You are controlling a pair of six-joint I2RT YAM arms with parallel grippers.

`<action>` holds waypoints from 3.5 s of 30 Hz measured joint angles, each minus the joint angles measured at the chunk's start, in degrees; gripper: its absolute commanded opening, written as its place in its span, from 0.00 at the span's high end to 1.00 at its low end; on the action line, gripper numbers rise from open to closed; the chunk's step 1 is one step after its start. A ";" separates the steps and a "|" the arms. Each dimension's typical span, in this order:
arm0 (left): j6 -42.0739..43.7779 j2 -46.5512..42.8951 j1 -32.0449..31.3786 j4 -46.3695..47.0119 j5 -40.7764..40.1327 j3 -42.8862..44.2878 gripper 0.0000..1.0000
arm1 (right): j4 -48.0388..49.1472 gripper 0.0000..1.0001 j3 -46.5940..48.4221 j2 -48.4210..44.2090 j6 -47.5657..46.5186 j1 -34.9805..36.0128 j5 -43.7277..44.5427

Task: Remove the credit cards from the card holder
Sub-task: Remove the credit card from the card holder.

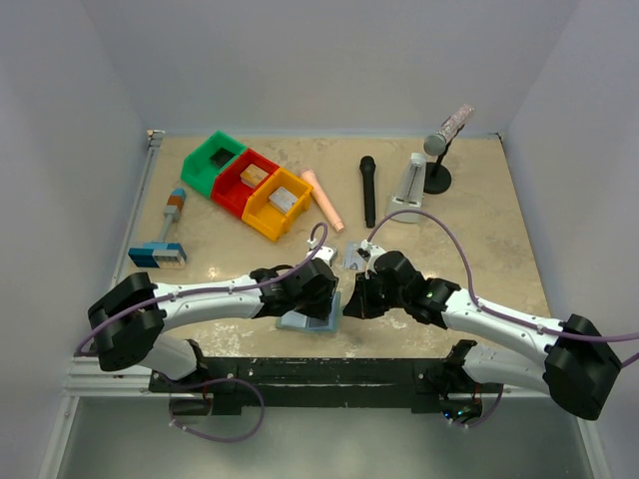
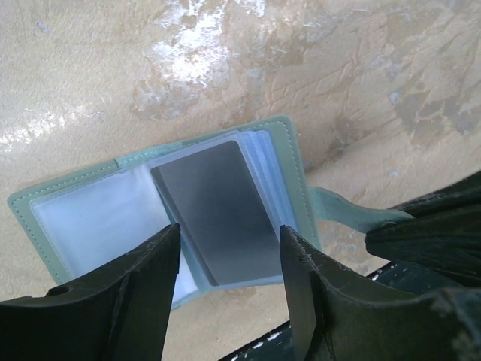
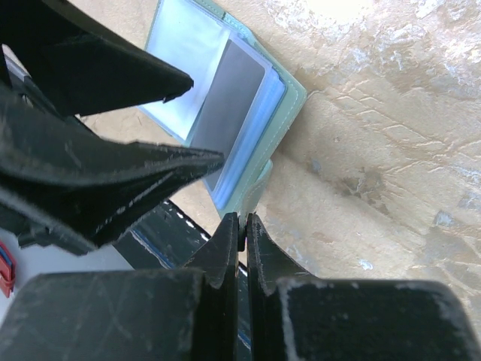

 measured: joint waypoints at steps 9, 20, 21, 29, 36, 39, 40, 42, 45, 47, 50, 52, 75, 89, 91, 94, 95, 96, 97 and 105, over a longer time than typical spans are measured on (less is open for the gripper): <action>0.31 1.79 -3.04 -1.51 -2.47 3.26 0.41 | -0.04 1.00 0.07 0.02 -0.02 0.02 -0.02; 0.26 4.20 -3.15 -4.46 -4.39 3.87 0.42 | -1.09 1.00 0.81 -0.35 -0.07 0.48 -0.04; 0.26 4.22 -3.15 -4.46 -4.37 3.89 0.42 | -1.18 1.00 0.83 -0.55 -0.07 0.50 -0.07; 0.07 3.39 -3.15 -3.87 -3.82 3.89 0.41 | -1.49 1.00 1.62 -0.83 -0.09 0.83 -0.44; -0.15 3.04 -3.32 -3.30 -2.47 3.89 0.41 | -1.46 1.00 1.66 -0.83 -0.07 1.16 -0.48; -0.15 3.04 -3.58 -3.23 -2.32 3.89 0.41 | -1.44 1.00 1.66 -0.83 -0.07 1.27 -0.48; -0.15 3.04 -3.67 -3.15 -2.23 3.89 0.41 | -1.46 1.00 1.66 -0.83 -0.07 1.29 -0.48; -0.17 3.04 -3.76 -2.97 -2.19 3.89 0.41 | -1.44 1.00 1.66 -0.83 -0.07 1.38 -0.46; -0.26 3.10 -3.87 -2.93 -2.23 3.89 0.43 | -1.46 1.00 1.66 -0.83 -0.07 1.49 -0.46; -0.61 3.21 -3.91 -2.95 -2.32 3.89 0.44 | -1.46 1.00 1.66 -0.85 -0.07 1.49 -0.46; -1.20 3.30 -3.91 -3.15 -2.69 3.89 0.46 | -1.49 1.00 1.66 -0.85 -0.07 1.46 -0.44; -1.44 3.30 -3.93 -3.65 -3.23 3.89 0.46 | -1.49 1.00 1.66 -0.87 -0.09 1.46 -0.42; -2.69 0.50 -3.93 -7.65 -9.77 3.89 0.43 | -1.49 1.00 1.66 -1.51 -0.09 1.49 -0.39; -2.16 -0.44 -3.96 -6.21 -6.71 3.87 0.44 | -1.49 1.00 1.66 -1.51 -0.09 1.49 -0.39; -1.97 -0.44 -3.96 -5.81 -6.16 3.87 0.44 | -1.49 1.00 1.66 -1.51 -0.09 1.49 -0.39; -1.11 -0.59 -3.96 -4.76 -4.72 3.80 0.44 | -1.49 1.00 1.66 -1.51 -0.11 1.49 -0.39; -0.96 -0.76 -3.96 -4.26 -4.11 3.67 0.44 | -1.49 1.00 1.66 -1.51 -0.11 1.46 -0.39; -0.90 -0.94 -3.96 -3.89 -3.61 3.58 0.44 | -1.49 1.00 1.66 -1.49 -0.13 1.49 -0.39; -0.85 -1.11 -3.96 -3.74 -3.23 3.58 0.44 | -1.49 1.00 1.66 -1.49 -0.13 1.49 -0.39; -0.50 -3.54 -3.96 -3.41 -4.26 2.89 0.44 | -1.51 1.00 1.66 -1.49 -0.15 1.49 -0.37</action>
